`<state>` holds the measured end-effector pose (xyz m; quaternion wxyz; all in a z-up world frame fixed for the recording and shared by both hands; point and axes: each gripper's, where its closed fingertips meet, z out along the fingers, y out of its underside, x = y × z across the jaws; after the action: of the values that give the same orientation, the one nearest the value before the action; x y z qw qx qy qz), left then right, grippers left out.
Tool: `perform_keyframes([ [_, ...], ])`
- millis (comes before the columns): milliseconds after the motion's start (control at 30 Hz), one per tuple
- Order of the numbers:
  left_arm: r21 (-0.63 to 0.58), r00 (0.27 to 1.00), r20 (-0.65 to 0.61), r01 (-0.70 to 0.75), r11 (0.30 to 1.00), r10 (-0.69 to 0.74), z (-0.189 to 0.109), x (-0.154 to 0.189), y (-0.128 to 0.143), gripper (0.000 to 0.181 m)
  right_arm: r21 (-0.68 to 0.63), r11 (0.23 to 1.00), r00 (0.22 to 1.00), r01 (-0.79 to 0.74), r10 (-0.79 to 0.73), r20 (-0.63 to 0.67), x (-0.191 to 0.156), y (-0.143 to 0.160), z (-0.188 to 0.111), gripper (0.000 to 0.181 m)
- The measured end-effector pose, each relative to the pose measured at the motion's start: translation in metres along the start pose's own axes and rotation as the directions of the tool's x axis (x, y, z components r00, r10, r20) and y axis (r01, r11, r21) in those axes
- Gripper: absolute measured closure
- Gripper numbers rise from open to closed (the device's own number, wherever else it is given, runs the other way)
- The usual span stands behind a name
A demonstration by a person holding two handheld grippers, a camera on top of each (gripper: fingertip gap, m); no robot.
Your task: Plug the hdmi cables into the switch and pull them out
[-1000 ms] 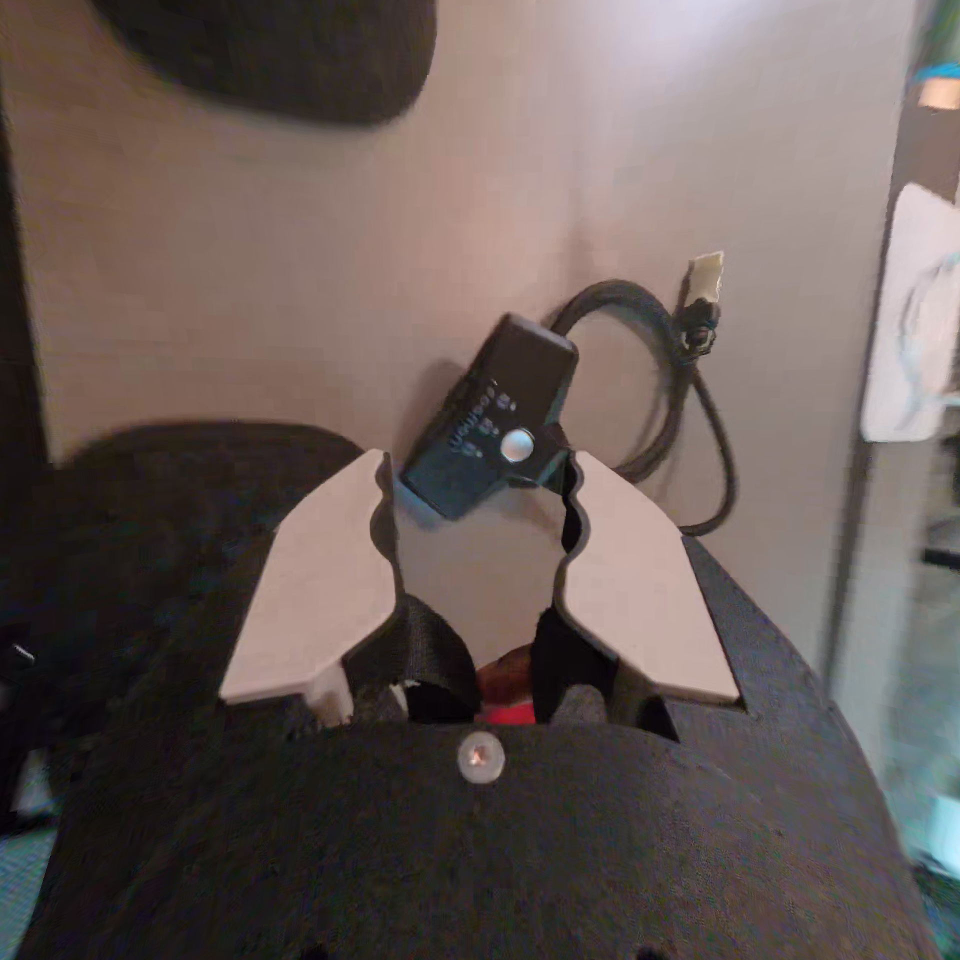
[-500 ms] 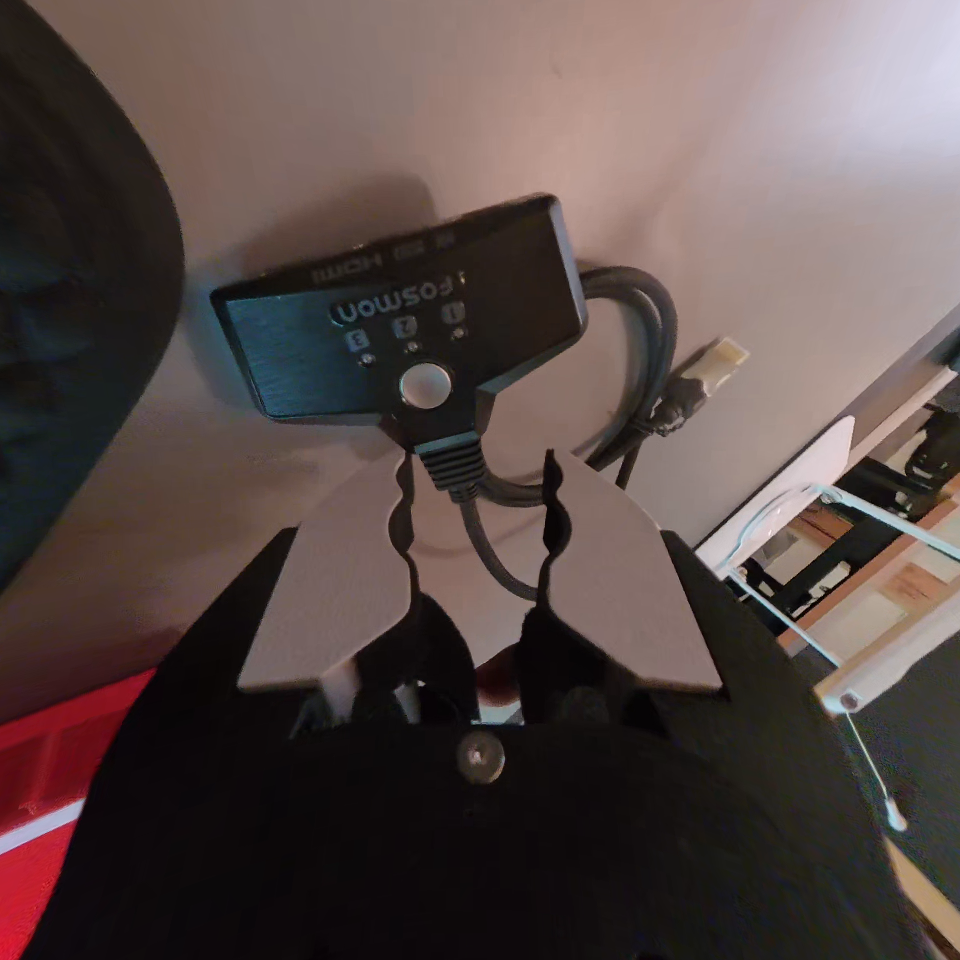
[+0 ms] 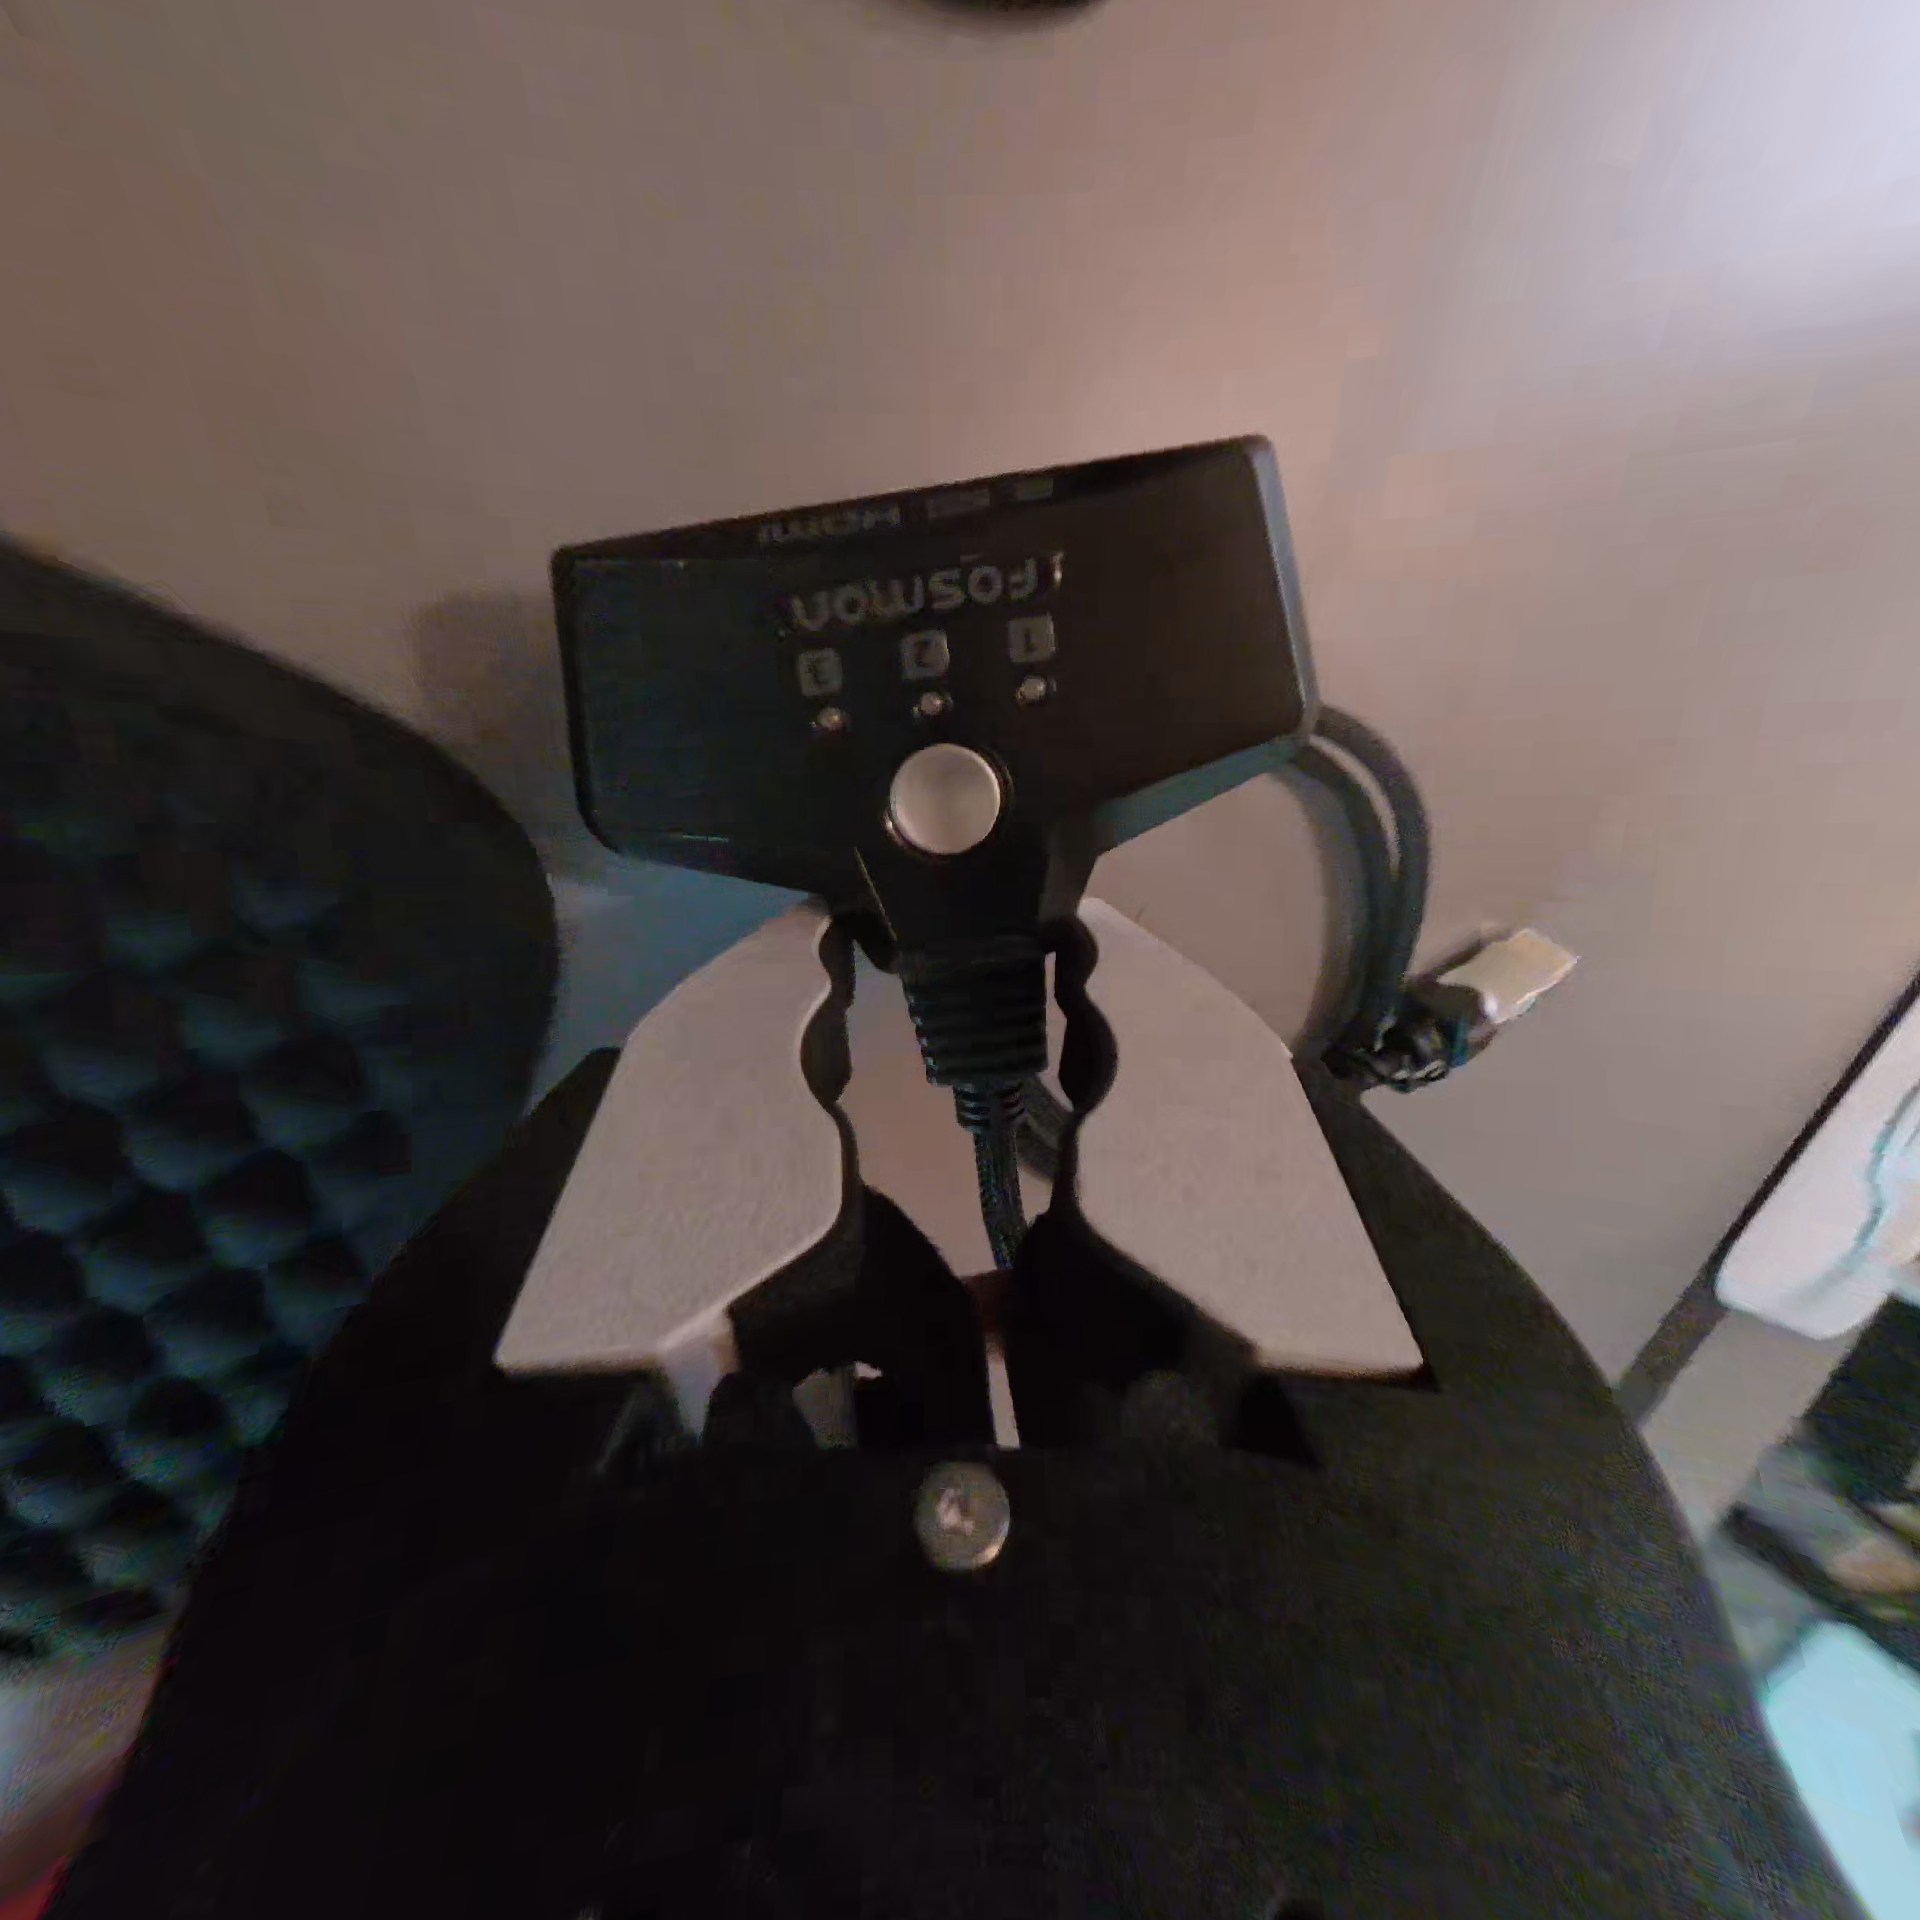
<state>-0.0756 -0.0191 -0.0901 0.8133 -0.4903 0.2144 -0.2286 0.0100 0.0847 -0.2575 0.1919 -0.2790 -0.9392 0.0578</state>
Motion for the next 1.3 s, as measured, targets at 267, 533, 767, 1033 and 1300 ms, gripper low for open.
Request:
perform_keyframes([
  [267, -0.152, 0.988, -0.073, -0.148, 0.977, 0.138, 0.0, 0.01, 0.021, 0.16, 0.534, 0.762, 0.898, -0.365, 0.441, -0.015, -0.001, -0.075, -0.039, 0.143],
  [533, -0.256, 0.977, -0.205, -0.117, 0.96, 0.064, -0.001, 0.025, 0.042, 0.16, 0.652, 0.676, 0.901, -0.344, 0.433, 0.027, -0.011, -0.083, -0.032, 0.144],
  [767, -0.319, 0.971, -0.226, -0.15, 0.936, 0.079, -0.002, 0.028, 0.054, 0.16, 0.594, 0.724, 0.915, -0.349, 0.401, 0.048, -0.022, -0.082, -0.014, 0.144],
  [1033, -0.362, 0.974, -0.218, -0.131, 0.923, 0.052, -0.002, 0.027, 0.062, 0.16, 0.615, 0.711, 0.91, -0.341, 0.413, 0.026, -0.018, -0.083, -0.017, 0.144],
  [1300, -0.372, 0.984, -0.172, -0.025, 0.928, -0.042, -0.001, 0.022, 0.061, 0.16, 0.609, 0.733, 0.905, -0.303, 0.422, -0.058, -0.01, -0.083, -0.016, 0.144],
])
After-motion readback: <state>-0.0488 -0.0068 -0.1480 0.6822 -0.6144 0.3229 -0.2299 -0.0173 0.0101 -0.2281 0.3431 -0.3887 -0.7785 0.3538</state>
